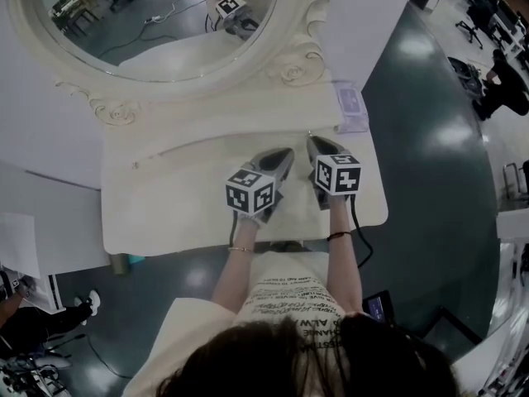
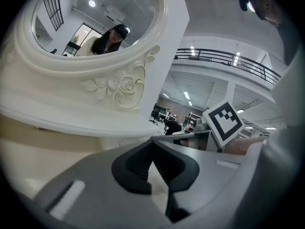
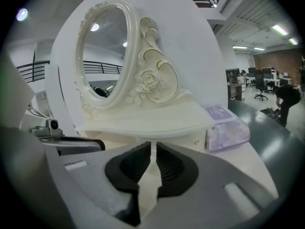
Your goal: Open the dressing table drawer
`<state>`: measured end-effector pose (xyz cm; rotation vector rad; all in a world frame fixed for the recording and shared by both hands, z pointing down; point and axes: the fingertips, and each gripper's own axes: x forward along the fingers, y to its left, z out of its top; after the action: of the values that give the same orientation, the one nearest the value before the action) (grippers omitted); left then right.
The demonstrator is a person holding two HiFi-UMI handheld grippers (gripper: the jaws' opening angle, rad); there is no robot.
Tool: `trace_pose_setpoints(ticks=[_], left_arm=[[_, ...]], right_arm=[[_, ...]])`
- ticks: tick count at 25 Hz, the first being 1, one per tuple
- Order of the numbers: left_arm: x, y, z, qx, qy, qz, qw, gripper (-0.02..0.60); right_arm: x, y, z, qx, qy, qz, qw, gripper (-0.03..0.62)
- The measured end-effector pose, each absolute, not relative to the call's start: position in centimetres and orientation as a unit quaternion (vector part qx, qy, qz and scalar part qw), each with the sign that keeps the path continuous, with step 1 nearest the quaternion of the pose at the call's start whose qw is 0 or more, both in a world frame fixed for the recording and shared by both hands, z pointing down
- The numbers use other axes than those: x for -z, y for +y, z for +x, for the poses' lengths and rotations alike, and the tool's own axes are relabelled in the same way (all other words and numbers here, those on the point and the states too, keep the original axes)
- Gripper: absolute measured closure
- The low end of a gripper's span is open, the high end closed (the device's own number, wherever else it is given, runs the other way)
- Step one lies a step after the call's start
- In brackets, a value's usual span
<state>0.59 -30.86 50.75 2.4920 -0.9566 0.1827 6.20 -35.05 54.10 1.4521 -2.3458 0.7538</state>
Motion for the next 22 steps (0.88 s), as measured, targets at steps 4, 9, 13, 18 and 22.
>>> trace_pose_setpoints(ticks=[4, 9, 13, 18, 22], left_arm=[[-51.1, -31.2, 1.0, -0.071, -0.354, 0.903, 0.232, 0.583], [-51.7, -31.8, 1.2, -0.074, -0.358, 0.901, 0.234, 0.583], [-52.2, -32.3, 1.2, -0.075, -0.363, 0.898, 0.236, 0.583], [-52.5, -32.7, 1.3, -0.078, -0.366, 0.896, 0.239, 0.583], [-52.8, -32.8, 1.3, -0.079, -0.368, 0.894, 0.241, 0.583]], right_arm=[[-54.7, -35.7, 6.5, -0.266, -0.812, 0.499, 0.144, 0.56], [-55.9, -36.5, 6.6, -0.278, -0.808, 0.497, 0.154, 0.534], [-56.6, -37.0, 6.3, -0.286, -0.808, 0.489, 0.162, 0.508], [-57.3, -37.5, 6.5, -0.294, -0.802, 0.491, 0.17, 0.476], [-57.7, -37.7, 6.4, -0.297, -0.799, 0.493, 0.175, 0.471]])
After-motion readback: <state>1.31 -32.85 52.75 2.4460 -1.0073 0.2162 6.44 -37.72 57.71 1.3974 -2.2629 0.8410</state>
